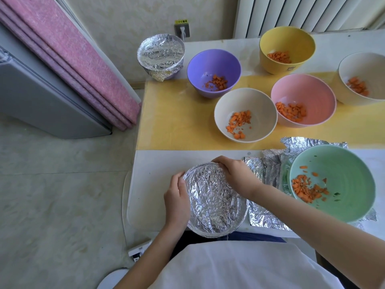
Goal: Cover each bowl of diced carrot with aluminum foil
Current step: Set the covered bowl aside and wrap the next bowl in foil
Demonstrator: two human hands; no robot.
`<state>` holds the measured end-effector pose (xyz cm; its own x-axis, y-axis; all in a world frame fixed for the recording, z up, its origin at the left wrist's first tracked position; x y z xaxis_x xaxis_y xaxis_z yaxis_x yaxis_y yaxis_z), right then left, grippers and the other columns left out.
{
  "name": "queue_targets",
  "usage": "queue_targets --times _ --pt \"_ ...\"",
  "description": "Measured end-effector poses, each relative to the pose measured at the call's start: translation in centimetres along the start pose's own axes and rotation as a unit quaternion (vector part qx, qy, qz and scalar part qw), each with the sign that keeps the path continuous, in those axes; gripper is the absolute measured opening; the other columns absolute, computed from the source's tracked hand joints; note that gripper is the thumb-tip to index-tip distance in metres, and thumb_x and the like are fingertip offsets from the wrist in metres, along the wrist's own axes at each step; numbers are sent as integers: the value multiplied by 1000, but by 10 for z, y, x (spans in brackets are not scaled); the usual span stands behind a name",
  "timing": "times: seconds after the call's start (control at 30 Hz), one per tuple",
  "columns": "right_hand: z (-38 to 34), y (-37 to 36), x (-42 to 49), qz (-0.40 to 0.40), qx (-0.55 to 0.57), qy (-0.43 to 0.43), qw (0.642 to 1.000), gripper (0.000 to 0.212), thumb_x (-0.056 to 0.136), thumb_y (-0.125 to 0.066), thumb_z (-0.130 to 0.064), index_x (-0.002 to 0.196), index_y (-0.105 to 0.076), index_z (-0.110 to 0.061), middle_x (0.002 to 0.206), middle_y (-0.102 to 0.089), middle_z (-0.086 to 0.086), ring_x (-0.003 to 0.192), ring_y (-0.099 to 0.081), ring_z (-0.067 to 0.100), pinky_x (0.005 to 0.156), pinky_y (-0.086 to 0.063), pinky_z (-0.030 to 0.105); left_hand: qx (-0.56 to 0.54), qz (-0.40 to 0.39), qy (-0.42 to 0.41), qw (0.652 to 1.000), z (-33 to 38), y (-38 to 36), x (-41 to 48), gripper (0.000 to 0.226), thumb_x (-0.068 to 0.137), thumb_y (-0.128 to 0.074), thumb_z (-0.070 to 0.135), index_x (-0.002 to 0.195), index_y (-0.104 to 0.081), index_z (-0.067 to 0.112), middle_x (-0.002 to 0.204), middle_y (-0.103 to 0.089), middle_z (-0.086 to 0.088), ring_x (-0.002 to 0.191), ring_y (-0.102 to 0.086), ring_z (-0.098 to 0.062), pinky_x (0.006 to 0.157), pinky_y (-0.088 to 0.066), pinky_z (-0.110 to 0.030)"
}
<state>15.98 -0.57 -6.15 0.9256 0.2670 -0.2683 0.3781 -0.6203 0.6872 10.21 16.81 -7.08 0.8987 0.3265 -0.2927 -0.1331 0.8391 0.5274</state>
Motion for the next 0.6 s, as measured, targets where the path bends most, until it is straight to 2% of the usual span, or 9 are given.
queue_targets --times 0.07,0.17,0.23,0.37,0.43,0.53,0.6 --pt "-1 -3 0 -6 -5 13 1000 28 97 -42 -7 119 -59 -12 101 -70 8 88 -64 26 74 -44 30 15 -24 -17 999 6 -4 4 24 99 -37 21 108 -59 24 73 -58 7 63 -51 -7 59 -36 -24" --pt "-3 -10 4 -24 -19 28 999 32 95 -44 -4 120 -59 -17 103 -70 8 91 -64 28 80 -49 39 94 -51 -78 991 24 -10 10 27 99 -38 23 115 -60 22 87 -66 -2 76 -59 -22 63 -39 -28" --pt "-6 -15 8 -43 -41 33 998 38 93 -44 0 123 -57 -20 108 -69 8 95 -64 28 83 -49 42 138 -60 -118 982 36 -13 13 27 99 -40 19 117 -60 20 95 -67 2 84 -60 -19 67 -41 -27" --pt "-13 -17 11 -40 -80 53 995 35 97 -41 -10 125 -54 -26 111 -68 3 96 -64 26 80 -50 42 170 -60 -138 974 42 -13 21 23 97 -44 11 107 -64 17 73 -60 3 66 -54 -21 55 -28 -24" --pt "-13 -19 11 -29 -102 51 993 35 96 -41 -11 123 -53 -30 109 -68 1 93 -65 26 76 -51 42 173 -58 -141 973 43 -12 22 22 97 -45 10 106 -64 15 75 -63 1 62 -50 -19 54 -26 -24" --pt "-12 -19 13 -32 -135 32 990 47 87 -42 -3 121 -52 -33 107 -68 -1 88 -65 26 72 -53 39 175 -54 -145 972 44 -12 20 22 96 -45 9 105 -65 15 71 -61 1 61 -49 -18 53 -25 -23" --pt "-18 -19 13 -59 -171 37 983 51 83 -40 2 126 -49 -26 112 -65 1 93 -63 28 72 -50 35 177 -53 -147 972 44 -12 19 23 96 -45 8 105 -65 15 76 -65 -2 66 -56 -22 55 -28 -23"
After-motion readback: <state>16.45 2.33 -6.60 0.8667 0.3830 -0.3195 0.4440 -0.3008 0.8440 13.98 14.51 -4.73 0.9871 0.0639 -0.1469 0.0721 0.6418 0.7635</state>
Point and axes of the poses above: each hand's wrist, its own x-axis towards the middle knuckle, its own y-axis out of the back of the hand, z = x × y, the point moved 10 cm from there along x, towards the middle knuckle
